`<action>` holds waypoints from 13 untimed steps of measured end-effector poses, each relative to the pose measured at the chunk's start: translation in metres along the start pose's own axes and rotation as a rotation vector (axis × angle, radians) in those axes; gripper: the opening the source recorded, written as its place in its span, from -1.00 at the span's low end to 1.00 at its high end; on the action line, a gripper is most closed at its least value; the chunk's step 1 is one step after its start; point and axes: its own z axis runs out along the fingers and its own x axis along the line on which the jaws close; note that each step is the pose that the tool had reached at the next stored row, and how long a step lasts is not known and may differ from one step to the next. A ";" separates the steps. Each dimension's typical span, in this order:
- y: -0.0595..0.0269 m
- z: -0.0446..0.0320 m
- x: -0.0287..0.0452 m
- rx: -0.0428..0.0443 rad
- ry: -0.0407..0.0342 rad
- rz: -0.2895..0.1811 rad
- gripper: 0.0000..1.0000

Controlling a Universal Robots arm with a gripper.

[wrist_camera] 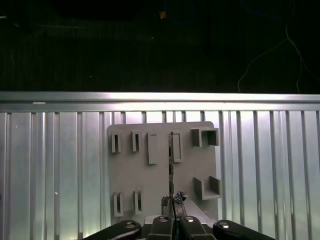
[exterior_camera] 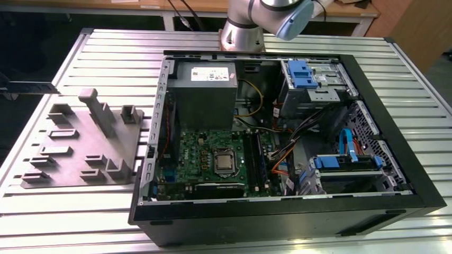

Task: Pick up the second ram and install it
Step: 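Pick up the second ram and move it above second insertion slot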

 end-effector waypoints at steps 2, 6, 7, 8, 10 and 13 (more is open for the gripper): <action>-0.0001 -0.0002 -0.0003 -0.0002 0.0035 0.000 -0.77; 0.0000 -0.0001 -0.0003 0.0000 0.0059 0.000 -0.77; 0.0000 0.0000 -0.0003 0.0001 0.0059 0.000 -0.77; -0.0004 0.0001 -0.0003 0.0003 0.0056 0.000 -0.77; -0.0037 -0.0002 -0.0005 0.0000 0.0059 0.000 -0.77; -0.0138 -0.0006 -0.0008 0.0001 0.0059 0.000 -0.77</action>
